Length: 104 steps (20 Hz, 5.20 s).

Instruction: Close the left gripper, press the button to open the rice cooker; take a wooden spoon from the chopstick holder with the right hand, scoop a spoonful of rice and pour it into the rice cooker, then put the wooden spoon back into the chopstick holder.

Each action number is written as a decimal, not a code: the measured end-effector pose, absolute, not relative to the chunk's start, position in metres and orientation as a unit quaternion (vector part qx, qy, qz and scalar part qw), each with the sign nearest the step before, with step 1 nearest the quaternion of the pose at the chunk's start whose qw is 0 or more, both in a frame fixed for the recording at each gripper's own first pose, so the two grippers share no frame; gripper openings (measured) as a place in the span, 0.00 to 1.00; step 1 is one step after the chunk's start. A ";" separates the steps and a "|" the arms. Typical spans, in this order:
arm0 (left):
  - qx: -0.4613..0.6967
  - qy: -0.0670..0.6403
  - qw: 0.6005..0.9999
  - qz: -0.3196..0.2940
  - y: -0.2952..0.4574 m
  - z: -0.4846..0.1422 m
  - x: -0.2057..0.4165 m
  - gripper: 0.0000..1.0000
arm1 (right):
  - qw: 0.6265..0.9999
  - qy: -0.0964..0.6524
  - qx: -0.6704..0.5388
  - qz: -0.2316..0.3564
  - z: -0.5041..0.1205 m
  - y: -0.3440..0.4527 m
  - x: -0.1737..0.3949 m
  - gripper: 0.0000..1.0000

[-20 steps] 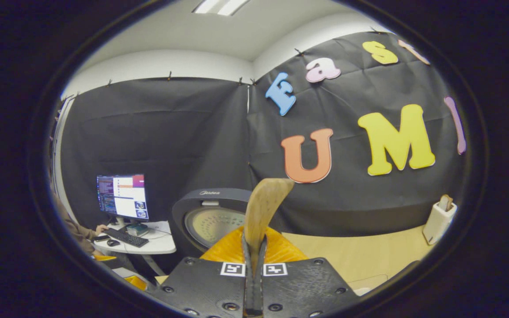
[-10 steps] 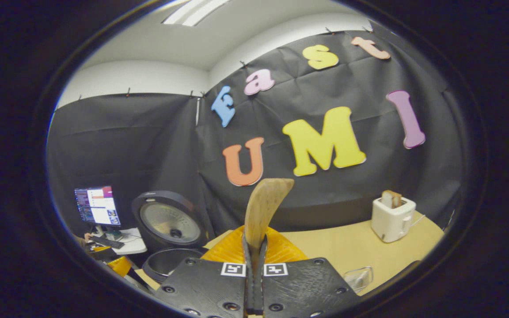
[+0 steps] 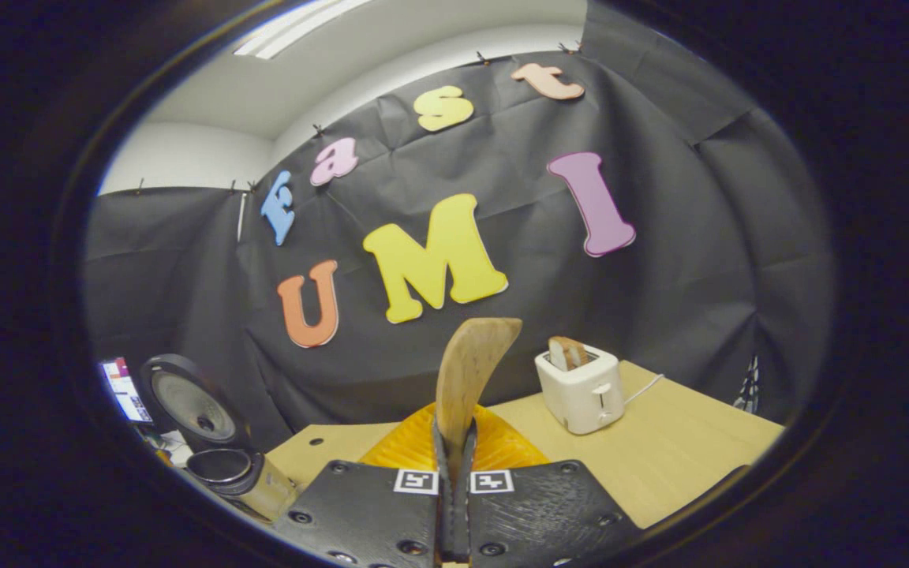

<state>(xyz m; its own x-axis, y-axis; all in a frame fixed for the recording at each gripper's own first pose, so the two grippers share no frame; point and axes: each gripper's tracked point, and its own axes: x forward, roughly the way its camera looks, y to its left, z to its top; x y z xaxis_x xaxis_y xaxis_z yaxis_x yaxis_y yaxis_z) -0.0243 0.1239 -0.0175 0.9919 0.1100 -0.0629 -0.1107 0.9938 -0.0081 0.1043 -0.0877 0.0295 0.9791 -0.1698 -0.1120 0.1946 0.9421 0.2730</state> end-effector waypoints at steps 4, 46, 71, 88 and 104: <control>-0.005 0.035 0.998 0.052 0.123 -0.019 -0.023 0.99 | 0.981 0.058 0.146 -0.112 0.000 -0.096 0.123 0.00; -0.032 0.025 0.996 0.079 0.147 -0.008 -0.033 0.99 | 0.983 0.110 0.085 -0.120 -0.107 -0.108 0.119 0.92; -0.047 0.029 0.993 0.107 0.096 0.011 -0.030 0.94 | 0.996 0.086 0.010 -0.021 -0.072 -0.084 0.002 0.95; 0.009 0.048 0.989 0.142 0.193 0.159 0.115 0.99 | 0.999 0.040 0.026 0.004 -0.061 -0.084 0.021 0.91; -0.015 0.192 0.964 0.185 0.249 0.105 0.191 0.99 | 0.998 0.060 0.034 -0.014 -0.075 -0.097 0.015 0.95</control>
<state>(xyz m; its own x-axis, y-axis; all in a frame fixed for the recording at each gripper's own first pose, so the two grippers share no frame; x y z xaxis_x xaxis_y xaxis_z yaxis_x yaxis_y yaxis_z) 0.1911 0.2489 0.1046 0.8577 0.3517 -0.3751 -0.3629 0.9309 0.0430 0.0152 -0.0968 -0.0755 0.9924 -0.0244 -0.1208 0.0326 0.9973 0.0659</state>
